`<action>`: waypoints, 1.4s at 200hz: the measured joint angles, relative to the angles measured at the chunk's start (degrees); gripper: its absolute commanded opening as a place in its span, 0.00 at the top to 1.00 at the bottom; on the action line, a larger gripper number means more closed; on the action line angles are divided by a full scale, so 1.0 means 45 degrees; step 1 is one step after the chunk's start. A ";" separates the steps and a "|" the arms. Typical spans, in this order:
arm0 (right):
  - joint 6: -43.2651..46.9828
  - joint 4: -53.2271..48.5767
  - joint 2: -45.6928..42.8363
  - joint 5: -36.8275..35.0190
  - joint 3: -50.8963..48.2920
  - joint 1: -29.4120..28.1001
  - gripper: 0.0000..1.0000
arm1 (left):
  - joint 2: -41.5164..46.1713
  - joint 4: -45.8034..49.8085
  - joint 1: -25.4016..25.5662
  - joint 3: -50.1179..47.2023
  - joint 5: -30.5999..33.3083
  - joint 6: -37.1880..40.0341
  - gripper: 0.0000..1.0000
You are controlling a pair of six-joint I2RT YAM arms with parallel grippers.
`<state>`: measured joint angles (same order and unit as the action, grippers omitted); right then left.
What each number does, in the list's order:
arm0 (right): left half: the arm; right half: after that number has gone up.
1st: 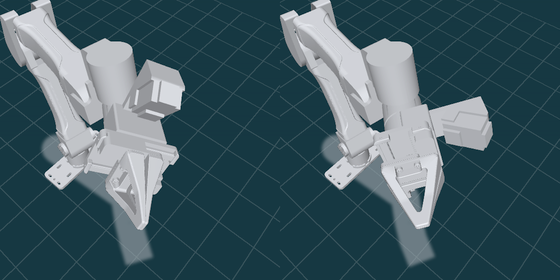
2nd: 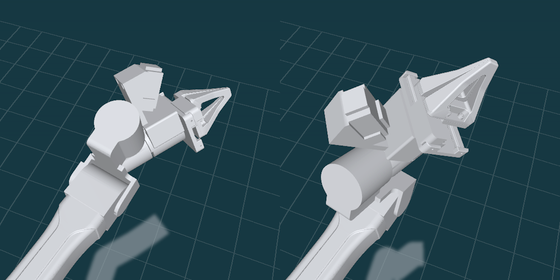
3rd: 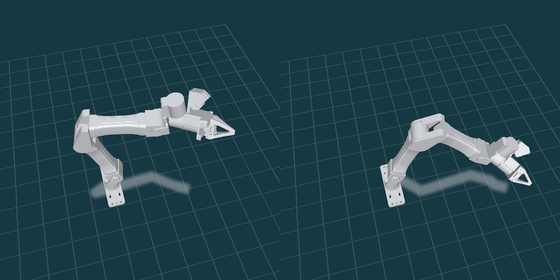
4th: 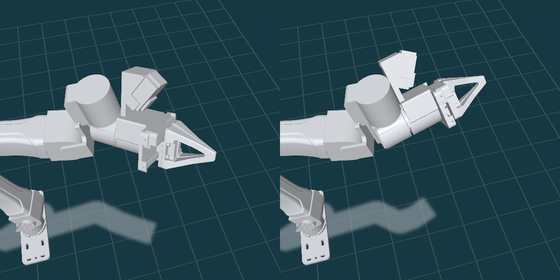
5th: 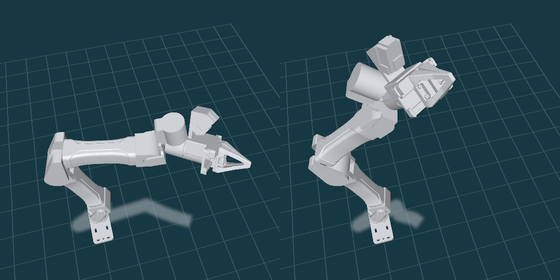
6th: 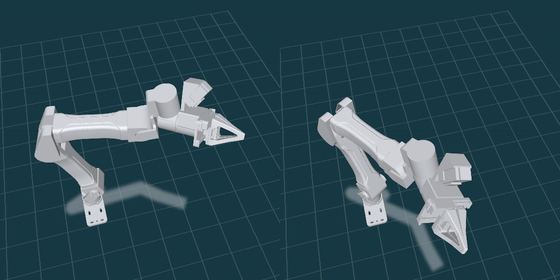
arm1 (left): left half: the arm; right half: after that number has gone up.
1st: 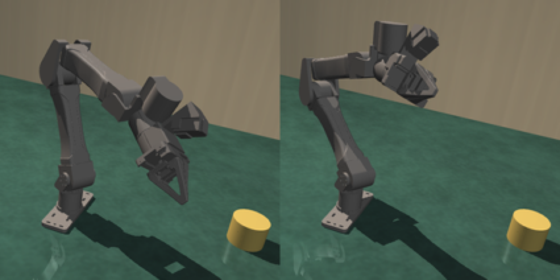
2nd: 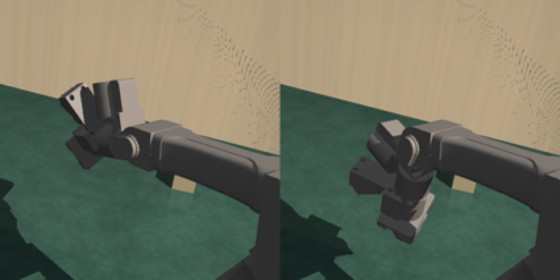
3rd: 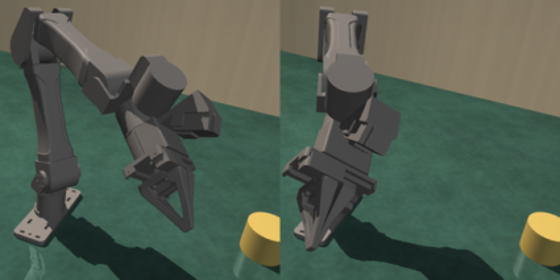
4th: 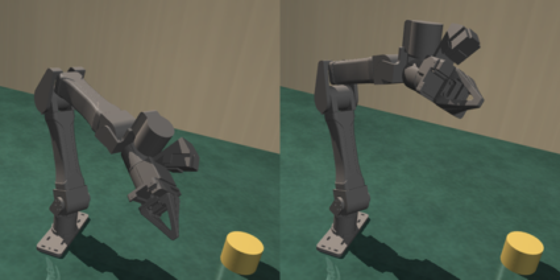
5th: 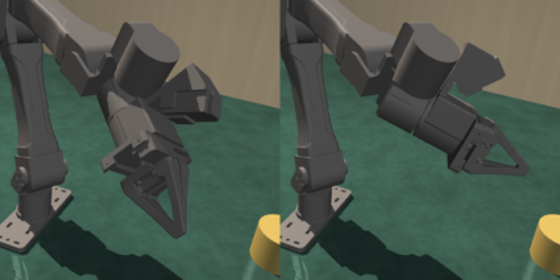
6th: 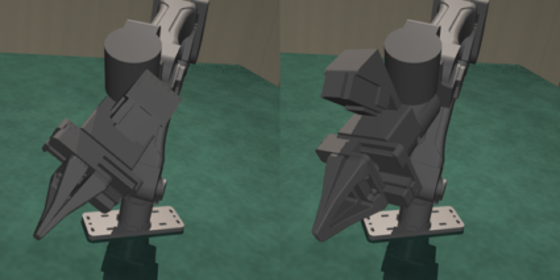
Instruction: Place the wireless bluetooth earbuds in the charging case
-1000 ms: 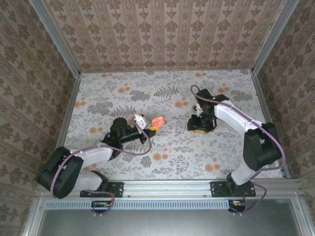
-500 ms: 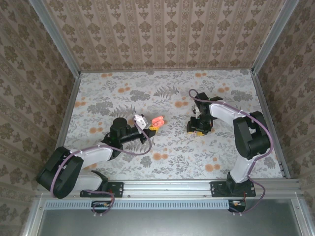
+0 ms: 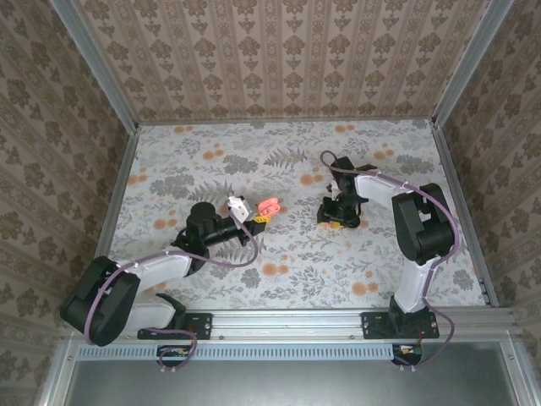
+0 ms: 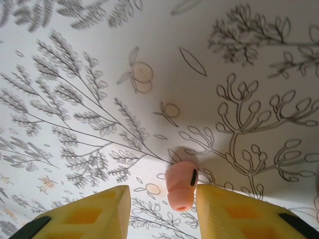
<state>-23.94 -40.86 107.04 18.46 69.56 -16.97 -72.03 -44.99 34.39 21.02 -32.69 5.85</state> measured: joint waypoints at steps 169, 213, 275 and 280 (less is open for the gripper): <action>0.1200 -0.1982 0.1200 -0.1171 0.1870 -0.0457 0.69 | -0.0005 0.0000 -0.0083 0.0000 0.0000 0.0000 0.85; 0.1311 -0.2021 0.1336 -0.1214 0.1982 -0.0515 0.76 | -0.0005 0.0024 -0.0083 0.0000 0.0000 0.0000 0.85; 0.1341 -0.2030 0.1413 -0.1404 0.2055 -0.0573 0.83 | -0.0005 0.0301 -0.0083 0.0000 0.0000 0.0000 0.85; 0.1341 -0.2030 0.1413 -0.1404 0.2055 -0.0573 0.84 | -0.0005 0.0311 -0.0083 0.0000 0.0000 0.0000 0.85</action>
<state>-17.91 -50.00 113.40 12.14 78.81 -19.55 -72.05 -43.59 34.02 21.02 -32.69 5.85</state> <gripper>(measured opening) 0.174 0.196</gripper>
